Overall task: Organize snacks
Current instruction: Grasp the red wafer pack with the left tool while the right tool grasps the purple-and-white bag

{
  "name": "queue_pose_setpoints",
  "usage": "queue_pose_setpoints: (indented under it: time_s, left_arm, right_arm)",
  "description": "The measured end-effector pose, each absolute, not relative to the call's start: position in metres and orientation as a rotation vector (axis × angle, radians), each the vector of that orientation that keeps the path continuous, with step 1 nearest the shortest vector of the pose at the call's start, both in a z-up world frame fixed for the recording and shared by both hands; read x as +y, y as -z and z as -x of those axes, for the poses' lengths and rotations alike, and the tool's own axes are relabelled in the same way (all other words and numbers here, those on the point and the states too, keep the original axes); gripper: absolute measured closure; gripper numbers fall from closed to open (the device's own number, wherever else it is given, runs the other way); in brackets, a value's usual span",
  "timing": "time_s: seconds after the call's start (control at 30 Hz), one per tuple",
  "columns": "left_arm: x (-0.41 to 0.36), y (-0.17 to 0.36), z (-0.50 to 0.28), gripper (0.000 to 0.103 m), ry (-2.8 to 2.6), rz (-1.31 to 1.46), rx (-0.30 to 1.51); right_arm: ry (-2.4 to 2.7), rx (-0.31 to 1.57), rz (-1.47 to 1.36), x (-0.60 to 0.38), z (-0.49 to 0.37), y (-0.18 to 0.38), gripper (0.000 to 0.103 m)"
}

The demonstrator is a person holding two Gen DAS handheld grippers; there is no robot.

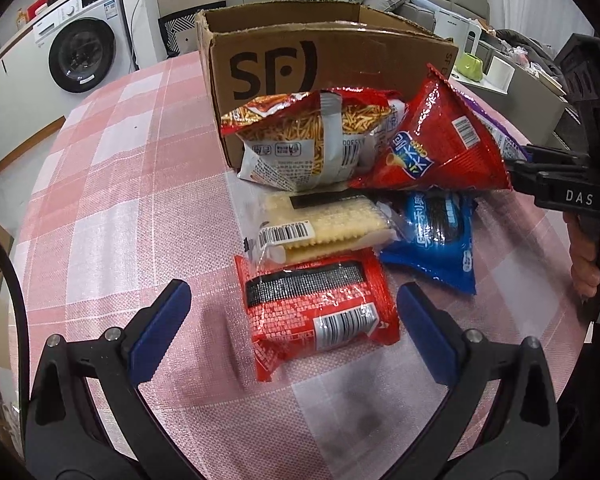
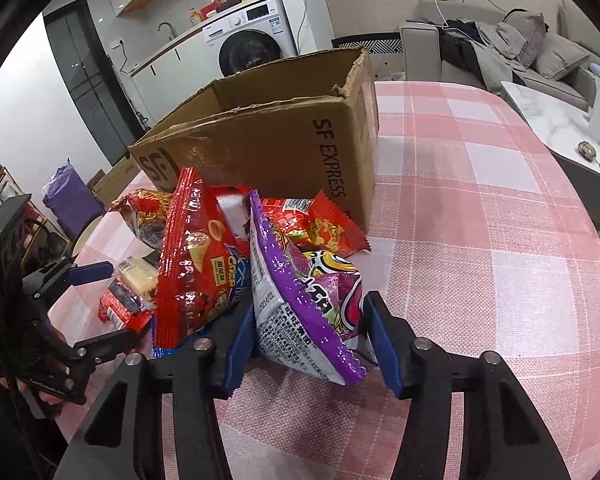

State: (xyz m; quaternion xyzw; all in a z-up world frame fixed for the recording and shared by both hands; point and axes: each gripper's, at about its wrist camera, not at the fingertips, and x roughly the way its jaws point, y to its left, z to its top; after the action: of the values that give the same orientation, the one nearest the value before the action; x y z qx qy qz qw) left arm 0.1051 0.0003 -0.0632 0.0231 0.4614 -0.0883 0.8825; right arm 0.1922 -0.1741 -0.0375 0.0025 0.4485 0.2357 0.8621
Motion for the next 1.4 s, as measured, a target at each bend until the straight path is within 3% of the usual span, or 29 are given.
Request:
queue_pose_setpoints:
  time_s: [0.37, 0.57, 0.73, 0.9, 1.4]
  left_arm:
    - [0.010, 0.072, -0.111, 0.003, 0.203, -0.015, 0.984]
    - [0.008, 0.074, -0.110, 0.022, 0.237, -0.013, 0.993]
    - [0.006, 0.072, -0.107, 0.050, 0.241, -0.031, 0.973]
    - [0.009, 0.069, -0.105, 0.054, 0.257, -0.012, 0.968]
    - [0.020, 0.046, -0.101, 0.056, 0.268, 0.064, 0.901]
  right_arm:
    - [-0.514, 0.909, -0.010, -0.175, -0.188, 0.032, 0.055]
    - [-0.517, 0.910, -0.009, -0.176, -0.188, 0.031, 0.055]
    - [-0.518, 0.912, -0.010, -0.175, -0.188, 0.031, 0.055]
    - [-0.518, 0.908, -0.012, -0.176, -0.189, 0.031, 0.055]
    - [-0.549, 0.854, -0.051, -0.184, -0.183, 0.019, 0.057]
